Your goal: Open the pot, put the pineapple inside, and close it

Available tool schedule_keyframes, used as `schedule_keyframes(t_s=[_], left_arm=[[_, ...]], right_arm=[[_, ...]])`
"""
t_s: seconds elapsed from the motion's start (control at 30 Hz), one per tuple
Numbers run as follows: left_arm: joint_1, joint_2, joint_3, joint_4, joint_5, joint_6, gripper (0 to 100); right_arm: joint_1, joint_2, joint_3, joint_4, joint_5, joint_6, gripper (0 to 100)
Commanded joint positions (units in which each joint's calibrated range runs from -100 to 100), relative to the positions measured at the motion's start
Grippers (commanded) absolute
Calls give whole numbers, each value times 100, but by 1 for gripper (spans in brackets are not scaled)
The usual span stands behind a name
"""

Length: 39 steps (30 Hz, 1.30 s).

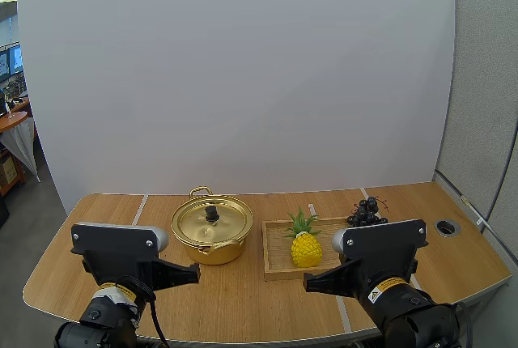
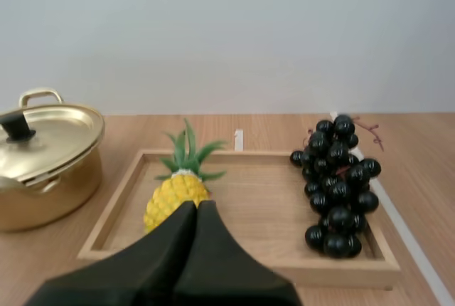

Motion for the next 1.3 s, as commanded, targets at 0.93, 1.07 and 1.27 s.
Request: schedule_keyframes(t_s=[0.93,1.07,1.27], left_arm=[[20,-25,-3172,0,-1873,352,0],[20,86,-3632,0,-661,352,0],[20,736,-4261,0,1244,182,0]], right_arm=[[-17,-38,-2092,-489,-2301,-10,0],[-17,-38,-2579,-159,-1415,-10,0],[-17,-38,-3192,83,-169,-10,0]])
